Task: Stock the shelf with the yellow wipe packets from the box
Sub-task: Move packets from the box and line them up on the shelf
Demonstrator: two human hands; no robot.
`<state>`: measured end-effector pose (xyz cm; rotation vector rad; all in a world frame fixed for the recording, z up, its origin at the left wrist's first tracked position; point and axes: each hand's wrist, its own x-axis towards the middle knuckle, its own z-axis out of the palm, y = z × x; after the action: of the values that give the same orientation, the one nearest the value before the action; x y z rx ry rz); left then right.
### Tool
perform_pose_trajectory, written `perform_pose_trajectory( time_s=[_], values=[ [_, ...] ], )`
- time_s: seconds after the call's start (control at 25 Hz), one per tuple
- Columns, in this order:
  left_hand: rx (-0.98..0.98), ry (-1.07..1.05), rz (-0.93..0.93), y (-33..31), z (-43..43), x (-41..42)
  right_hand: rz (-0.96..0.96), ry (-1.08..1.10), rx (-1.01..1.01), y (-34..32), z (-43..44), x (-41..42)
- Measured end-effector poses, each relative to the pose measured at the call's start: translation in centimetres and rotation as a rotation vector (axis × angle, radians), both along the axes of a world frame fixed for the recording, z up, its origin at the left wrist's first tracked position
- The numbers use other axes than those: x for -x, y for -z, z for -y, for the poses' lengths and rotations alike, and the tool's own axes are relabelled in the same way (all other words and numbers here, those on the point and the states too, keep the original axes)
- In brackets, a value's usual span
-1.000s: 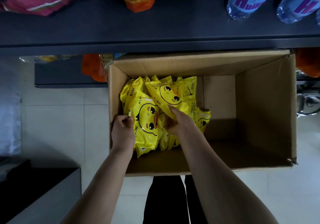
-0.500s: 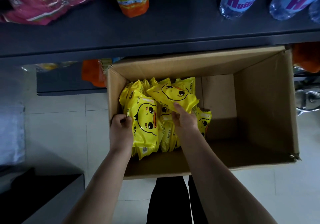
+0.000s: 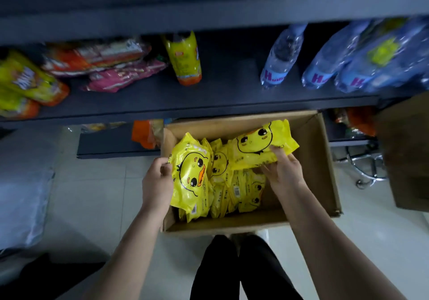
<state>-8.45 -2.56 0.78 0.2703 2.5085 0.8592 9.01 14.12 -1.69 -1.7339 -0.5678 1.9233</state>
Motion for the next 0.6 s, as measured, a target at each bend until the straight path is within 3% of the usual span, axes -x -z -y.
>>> perform_pose_trajectory(
  time_s=[0.2,0.32,0.44,0.6],
  values=[
    [-0.141,0.184,-0.151,-10.5,-1.6,-1.5,-0.099,-0.165,-0.317,-11.8,-2.6,-1.9],
    [-0.285,0.227,-0.211,-17.6,-2.3,-3.1,-0.063,-0.232,-0.52,-18.7,-4.3,-3.7],
    [-0.464,0.298,-0.191,-24.7,-2.7,-5.9,-0.046,-0.245,-0.736,-25.7,-5.8,-6.2],
    [-0.492,0.37,-0.223,-32.4,-3.4,-8.9,-0.123,-0.192,-0.908,-34.5,-6.4,-8.7]
  ],
)
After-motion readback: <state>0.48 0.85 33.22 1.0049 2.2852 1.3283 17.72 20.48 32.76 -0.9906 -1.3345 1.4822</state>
